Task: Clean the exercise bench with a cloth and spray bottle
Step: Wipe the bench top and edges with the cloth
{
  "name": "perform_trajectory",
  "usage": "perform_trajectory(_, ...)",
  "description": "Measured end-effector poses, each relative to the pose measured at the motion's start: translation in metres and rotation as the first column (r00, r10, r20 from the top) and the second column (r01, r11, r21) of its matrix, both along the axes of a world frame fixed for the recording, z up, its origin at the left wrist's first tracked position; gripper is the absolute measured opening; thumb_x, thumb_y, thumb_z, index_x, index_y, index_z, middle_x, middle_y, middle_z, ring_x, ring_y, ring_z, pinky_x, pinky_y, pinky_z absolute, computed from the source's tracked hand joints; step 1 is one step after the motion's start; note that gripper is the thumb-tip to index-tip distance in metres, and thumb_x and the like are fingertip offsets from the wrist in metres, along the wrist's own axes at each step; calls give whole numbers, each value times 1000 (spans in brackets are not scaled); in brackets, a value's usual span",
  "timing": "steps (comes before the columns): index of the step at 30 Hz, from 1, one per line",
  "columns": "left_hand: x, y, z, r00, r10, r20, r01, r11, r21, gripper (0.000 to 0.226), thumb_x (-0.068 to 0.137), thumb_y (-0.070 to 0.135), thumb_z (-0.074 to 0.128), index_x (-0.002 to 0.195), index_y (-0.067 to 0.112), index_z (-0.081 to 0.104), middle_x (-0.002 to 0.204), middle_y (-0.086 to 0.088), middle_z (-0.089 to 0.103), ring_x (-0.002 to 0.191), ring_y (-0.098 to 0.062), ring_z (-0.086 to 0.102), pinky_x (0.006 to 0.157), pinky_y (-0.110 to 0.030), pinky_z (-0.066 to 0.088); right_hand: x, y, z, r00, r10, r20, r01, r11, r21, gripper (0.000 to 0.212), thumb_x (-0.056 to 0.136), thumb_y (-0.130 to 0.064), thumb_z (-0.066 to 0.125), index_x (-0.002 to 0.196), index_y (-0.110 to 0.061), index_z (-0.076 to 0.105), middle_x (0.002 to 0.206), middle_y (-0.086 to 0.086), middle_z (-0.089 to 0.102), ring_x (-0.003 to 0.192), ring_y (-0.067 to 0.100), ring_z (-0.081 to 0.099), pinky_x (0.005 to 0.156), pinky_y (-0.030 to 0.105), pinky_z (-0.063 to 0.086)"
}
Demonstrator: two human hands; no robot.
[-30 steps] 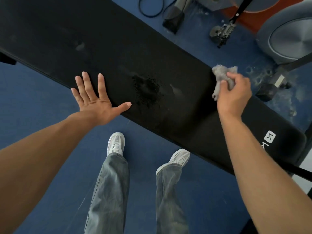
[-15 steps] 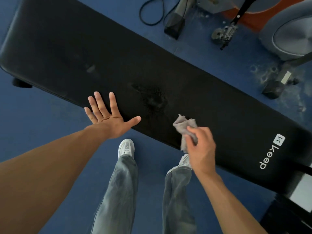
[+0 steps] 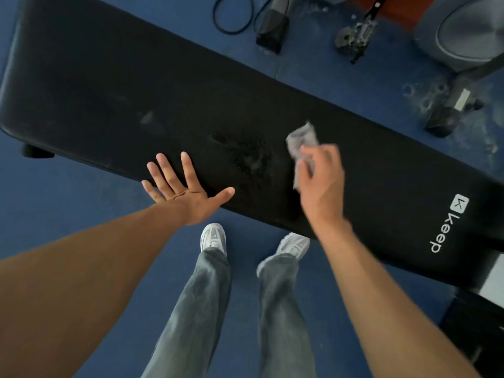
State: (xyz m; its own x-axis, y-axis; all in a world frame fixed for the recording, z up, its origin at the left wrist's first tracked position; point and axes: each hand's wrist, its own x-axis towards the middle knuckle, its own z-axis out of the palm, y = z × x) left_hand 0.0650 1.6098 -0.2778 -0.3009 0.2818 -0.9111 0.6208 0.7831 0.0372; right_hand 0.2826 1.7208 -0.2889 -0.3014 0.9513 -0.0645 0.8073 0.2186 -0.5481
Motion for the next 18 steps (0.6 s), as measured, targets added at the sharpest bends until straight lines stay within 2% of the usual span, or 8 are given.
perform_trajectory(2,0,3,2,1000,-6,2,6,1000,-30,124,61,103,28,125,35,-53,144,-15,-58,133,-35,-54,115,-60,-25,11,-51,3,998,49,-30,-51,995,-85,21,91,-2,67,111,-6,68,104,11,56,88,22,58,80,27,47)
perform_trajectory(4,-1,6,4,1000,-20,-7,19,998,-67,124,60,104,27,124,35,-53,144,-15,-58,134,-36,-52,116,-60,-23,34,-84,6,999,16,-28,-21,985,-169,22,91,0,67,113,-4,69,107,10,57,92,16,57,86,16,45)
perform_trajectory(6,-1,8,5,1000,-20,-12,19,995,-94,123,60,104,27,124,34,-52,145,-16,-56,136,-37,-50,116,-60,-22,63,-92,9,989,-147,16,148,972,-180,23,89,5,68,112,1,69,108,17,58,95,10,54,91,1,34)
perform_trajectory(8,0,9,4,999,-27,-24,25,995,-102,124,60,104,28,124,34,-51,147,-16,-55,138,-37,-48,117,-59,-20,95,-81,15,930,-358,89,367,918,-147,23,88,6,68,111,5,68,109,24,59,96,13,54,89,-4,29)
perform_trajectory(10,1,10,2,999,-36,-35,32,994,-105,126,59,104,28,126,33,-51,147,-16,-54,138,-36,-48,117,-59,-20,119,-68,18,822,-551,145,567,814,-123,23,91,1,66,114,2,67,114,25,59,103,25,58,90,4,35)
perform_trajectory(12,2,10,2,999,-25,-42,21,994,-112,128,58,104,28,130,32,-50,148,-16,-53,139,-36,-47,117,-59,-21,121,-66,18,733,-660,166,679,723,-123,24,93,-2,64,117,-1,66,119,23,58,106,30,60,91,16,41)
perform_trajectory(15,3,9,1,999,-19,-45,14,993,-120,126,58,104,28,125,33,-52,147,-16,-55,137,-36,-49,117,-58,-22,84,-80,11,755,-648,96,655,744,-128,22,90,2,66,112,2,67,112,25,57,98,22,56,84,15,37)
perform_trajectory(18,4,11,1,999,-10,-47,5,995,-104,125,59,103,29,123,34,-53,146,-15,-56,136,-35,-51,116,-58,-24,24,-104,6,899,-436,-37,421,885,-198,26,85,7,69,109,-4,68,105,14,56,90,10,52,82,20,43)
